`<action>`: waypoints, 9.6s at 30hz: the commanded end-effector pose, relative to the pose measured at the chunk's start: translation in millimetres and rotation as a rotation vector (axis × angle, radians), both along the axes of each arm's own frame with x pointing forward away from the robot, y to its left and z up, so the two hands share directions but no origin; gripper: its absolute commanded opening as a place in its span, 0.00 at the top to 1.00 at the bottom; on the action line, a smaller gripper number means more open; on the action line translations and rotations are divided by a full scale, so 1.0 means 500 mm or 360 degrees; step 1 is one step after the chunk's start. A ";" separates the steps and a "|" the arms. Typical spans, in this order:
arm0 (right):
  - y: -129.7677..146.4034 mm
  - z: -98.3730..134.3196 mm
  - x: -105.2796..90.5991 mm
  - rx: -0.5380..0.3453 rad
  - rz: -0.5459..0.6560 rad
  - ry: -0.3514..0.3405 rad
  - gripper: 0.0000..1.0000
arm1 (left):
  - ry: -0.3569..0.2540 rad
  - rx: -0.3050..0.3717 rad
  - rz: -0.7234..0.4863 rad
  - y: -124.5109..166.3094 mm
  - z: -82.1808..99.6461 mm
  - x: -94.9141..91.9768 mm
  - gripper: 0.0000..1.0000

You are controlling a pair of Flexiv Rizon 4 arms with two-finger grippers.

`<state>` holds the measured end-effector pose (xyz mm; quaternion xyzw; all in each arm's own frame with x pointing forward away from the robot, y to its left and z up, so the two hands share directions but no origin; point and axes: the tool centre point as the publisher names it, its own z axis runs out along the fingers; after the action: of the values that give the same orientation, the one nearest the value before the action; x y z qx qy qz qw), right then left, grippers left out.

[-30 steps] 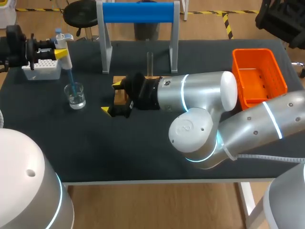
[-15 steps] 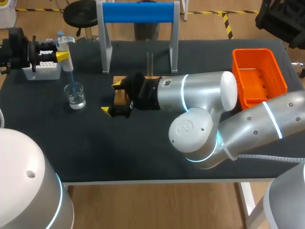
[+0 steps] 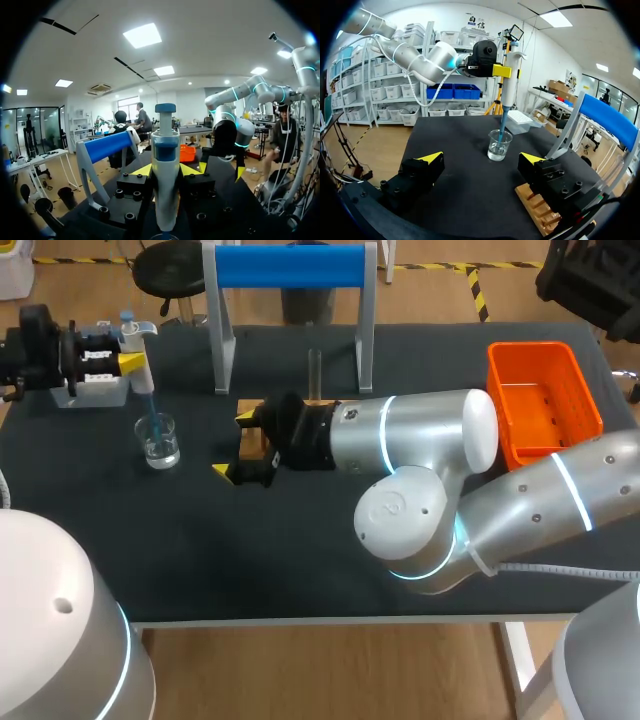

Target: Invert the test tube, pick up the pipette, mount the tip to pipette, aspirate from beaker and dispense into the tube, eject the tip, return the pipette, and cap with the stopper.

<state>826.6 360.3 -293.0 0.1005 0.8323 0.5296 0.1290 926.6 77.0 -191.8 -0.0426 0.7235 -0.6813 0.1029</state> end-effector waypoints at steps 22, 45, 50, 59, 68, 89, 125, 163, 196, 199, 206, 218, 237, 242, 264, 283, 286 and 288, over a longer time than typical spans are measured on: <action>-0.001 0.001 0.001 -0.0003 0.0005 0.0004 0.00 | 0.0004 -0.0014 0.0002 0.004 -0.010 0.002 1.00; -0.001 0.009 -0.003 0.0005 0.0036 -0.0011 0.00 | 0.0015 -0.0010 0.0006 0.004 -0.010 0.002 1.00; -0.005 0.038 -0.007 0.0041 0.0117 -0.0044 0.00 | 0.0015 -0.0010 0.0006 0.004 -0.010 0.002 1.00; -0.029 0.111 -0.009 0.0129 0.0383 -0.0063 0.00 | 0.0015 -0.0010 0.0006 0.004 -0.010 0.002 1.00; -0.040 0.186 0.006 0.0239 0.0551 -0.0053 0.00 | 0.0015 -0.0010 0.0006 0.004 -0.010 0.002 1.00; 0.004 0.329 0.064 0.0391 0.0524 -0.0009 1.00 | 0.0015 -0.0010 0.0006 0.004 -0.010 0.002 1.00; 0.204 0.396 0.118 0.0698 0.0551 0.0086 1.00 | 0.0015 -0.0010 0.0006 0.004 -0.010 0.002 1.00; 0.300 0.348 0.178 0.0635 0.0543 0.0088 1.00 | 0.0015 -0.0010 0.0006 0.004 -0.010 0.002 1.00; 0.292 0.281 0.172 0.0568 0.0520 0.0155 1.00 | 0.0015 -0.0010 0.0006 0.004 -0.010 0.002 1.00; 0.292 0.275 0.173 0.0558 0.0518 0.0160 1.00 | 0.0015 -0.0010 0.0006 0.004 -0.010 0.002 1.00; 0.294 0.284 0.171 0.0553 0.0524 0.0152 1.00 | 0.0015 -0.0010 0.0006 0.004 -0.010 0.002 1.00; 0.253 0.386 0.175 0.0638 0.0517 0.0039 0.38 | 0.0015 -0.0010 0.0006 0.004 -0.010 0.002 1.00; -0.042 0.470 0.185 0.0585 0.0424 -0.0137 0.00 | 0.0015 -0.0010 0.0006 0.004 -0.010 0.002 1.00; -0.133 0.458 0.202 0.0543 0.0383 -0.0171 0.00 | 0.0015 -0.0010 0.0006 0.004 -0.010 0.002 1.00; -0.346 0.318 0.293 0.0386 0.0366 -0.0153 0.00 | 0.0015 -0.0010 0.0006 0.004 -0.010 0.002 1.00; -0.350 0.185 0.272 0.0300 0.0602 -0.0036 0.00 | 0.0015 -0.0010 0.0006 0.004 -0.010 0.002 1.00; -0.344 0.165 0.274 0.0277 0.0593 -0.0025 0.00 | 0.0015 -0.0010 0.0006 0.004 -0.010 0.002 1.00; -0.340 0.153 0.274 0.0274 0.0608 -0.0012 0.00 | 0.0015 -0.0010 0.0006 0.004 -0.010 0.002 1.00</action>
<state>957.7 186.1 -210.4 -0.0423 0.7881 0.6132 0.0322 927.6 78.8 -197.4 -0.0475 0.7217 -0.6833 0.1006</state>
